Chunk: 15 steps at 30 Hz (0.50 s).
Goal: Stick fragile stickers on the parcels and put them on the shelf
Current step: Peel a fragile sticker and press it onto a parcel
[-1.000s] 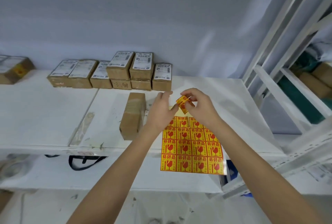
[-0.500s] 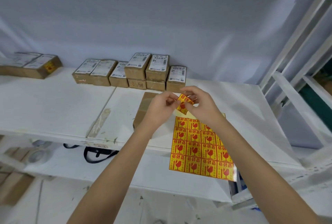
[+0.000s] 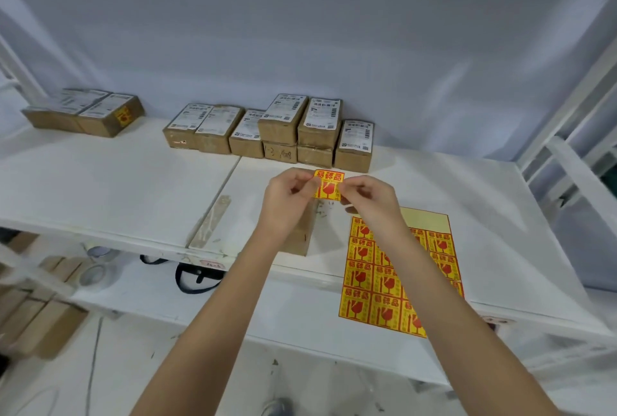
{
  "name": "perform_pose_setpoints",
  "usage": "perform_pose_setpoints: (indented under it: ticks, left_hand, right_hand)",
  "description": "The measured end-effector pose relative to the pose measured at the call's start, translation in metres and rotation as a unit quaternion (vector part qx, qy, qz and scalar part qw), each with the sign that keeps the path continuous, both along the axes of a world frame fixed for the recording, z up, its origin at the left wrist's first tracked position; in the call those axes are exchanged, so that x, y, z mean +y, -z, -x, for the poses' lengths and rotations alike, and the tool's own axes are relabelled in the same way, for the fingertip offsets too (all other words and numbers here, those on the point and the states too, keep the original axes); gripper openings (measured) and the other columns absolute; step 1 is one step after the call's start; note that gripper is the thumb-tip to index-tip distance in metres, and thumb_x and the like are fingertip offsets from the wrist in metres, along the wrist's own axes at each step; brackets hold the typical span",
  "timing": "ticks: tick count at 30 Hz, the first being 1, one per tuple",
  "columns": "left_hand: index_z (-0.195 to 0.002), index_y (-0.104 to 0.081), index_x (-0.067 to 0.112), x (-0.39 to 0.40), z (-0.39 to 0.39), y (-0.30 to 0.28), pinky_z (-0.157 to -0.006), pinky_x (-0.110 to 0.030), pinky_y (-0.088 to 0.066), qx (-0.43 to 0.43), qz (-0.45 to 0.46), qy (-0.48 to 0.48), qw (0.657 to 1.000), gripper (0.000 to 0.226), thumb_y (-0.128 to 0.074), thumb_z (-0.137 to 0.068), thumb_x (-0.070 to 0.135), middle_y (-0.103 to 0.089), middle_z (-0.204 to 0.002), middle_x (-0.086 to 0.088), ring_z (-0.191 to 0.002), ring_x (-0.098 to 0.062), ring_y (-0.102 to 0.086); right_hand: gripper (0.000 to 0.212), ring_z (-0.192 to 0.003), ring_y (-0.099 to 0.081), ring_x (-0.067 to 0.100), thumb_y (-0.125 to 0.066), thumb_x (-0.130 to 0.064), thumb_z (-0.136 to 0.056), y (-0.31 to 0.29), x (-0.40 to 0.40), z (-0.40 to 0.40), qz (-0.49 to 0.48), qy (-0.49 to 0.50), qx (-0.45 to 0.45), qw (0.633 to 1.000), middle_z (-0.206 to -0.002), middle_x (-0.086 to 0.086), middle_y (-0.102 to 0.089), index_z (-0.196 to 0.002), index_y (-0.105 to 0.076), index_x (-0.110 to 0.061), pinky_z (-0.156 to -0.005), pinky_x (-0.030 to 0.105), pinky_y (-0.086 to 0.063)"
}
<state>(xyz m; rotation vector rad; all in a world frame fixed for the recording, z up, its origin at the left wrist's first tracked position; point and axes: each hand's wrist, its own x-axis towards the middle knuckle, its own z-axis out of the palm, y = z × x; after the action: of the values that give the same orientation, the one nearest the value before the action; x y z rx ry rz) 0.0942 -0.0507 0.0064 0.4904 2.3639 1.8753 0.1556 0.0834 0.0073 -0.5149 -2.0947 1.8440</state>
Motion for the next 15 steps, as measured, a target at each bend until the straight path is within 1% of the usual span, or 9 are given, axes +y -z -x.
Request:
perform_pose_setpoints:
  ticks: [3,6,9,11,13,15]
  left_hand:
    - [-0.078,-0.061,0.025,-0.01,0.012,0.001,-0.079,-0.037,-0.056,0.014,0.013,-0.003,1.0,0.015,-0.062,-0.09,0.017,-0.067,-0.078,0.007,-0.081,-0.016,-0.066]
    - [-0.082,-0.063,0.021,-0.019,0.026,0.002,-0.072,-0.029,-0.052,0.033,0.044,0.002,0.998,0.008,-0.061,-0.09,0.021,-0.065,-0.075,0.008,-0.077,-0.016,-0.064]
    - [-0.089,-0.065,0.017,-0.026,0.04,0.006,-0.07,-0.019,-0.047,0.049,0.052,0.001,0.997,0.007,-0.06,-0.091,0.02,-0.066,-0.084,0.002,-0.081,-0.013,-0.062]
    - [-0.089,-0.066,0.017,-0.029,0.048,0.007,-0.07,-0.011,-0.043,0.062,0.06,0.018,0.996,0.008,-0.059,-0.091,0.018,-0.065,-0.089,0.002,-0.083,-0.009,-0.059]
    - [-0.084,-0.065,0.019,-0.032,0.057,0.006,-0.066,-0.005,-0.04,0.053,0.054,0.032,0.997,0.009,-0.06,-0.09,0.017,-0.063,-0.082,0.006,-0.077,-0.004,-0.057]
    - [-0.085,-0.069,0.016,-0.035,0.066,0.004,-0.063,-0.001,-0.039,0.029,0.045,0.042,0.998,0.007,-0.063,-0.089,0.018,-0.062,-0.078,0.009,-0.072,0.001,-0.056]
  right_hand:
    - [0.005,-0.073,-0.062,0.007,-0.064,-0.014,-0.088,-0.002,-0.012,0.009,0.009,0.017,-0.003,1.0,-0.082,-0.002,-0.066,-0.09,-0.068,-0.013,-0.061,0.014,-0.053]
    - [0.006,-0.071,-0.061,0.006,-0.065,-0.012,-0.087,-0.004,-0.023,0.019,0.005,0.041,-0.009,0.999,-0.079,-0.004,-0.066,-0.084,-0.067,-0.017,-0.06,0.012,-0.051]
    - [0.005,-0.068,-0.059,0.004,-0.064,-0.01,-0.087,-0.004,-0.038,0.029,-0.007,0.075,-0.014,0.997,-0.08,-0.002,-0.065,-0.086,-0.067,-0.014,-0.057,0.01,-0.049]
    - [0.005,-0.069,-0.058,0.004,-0.062,-0.009,-0.088,-0.004,-0.045,0.035,-0.004,0.103,-0.013,0.995,-0.082,-0.003,-0.065,-0.088,-0.067,-0.012,-0.058,0.01,-0.05]
    - [0.006,-0.07,-0.058,0.004,-0.062,-0.01,-0.088,-0.007,-0.049,0.04,-0.005,0.118,-0.017,0.993,-0.083,-0.004,-0.064,-0.088,-0.067,-0.012,-0.058,0.011,-0.05]
    - [0.006,-0.071,-0.058,0.006,-0.062,-0.012,-0.088,-0.011,-0.051,0.044,-0.011,0.122,-0.023,0.992,-0.082,-0.005,-0.064,-0.087,-0.067,-0.016,-0.061,0.014,-0.051]
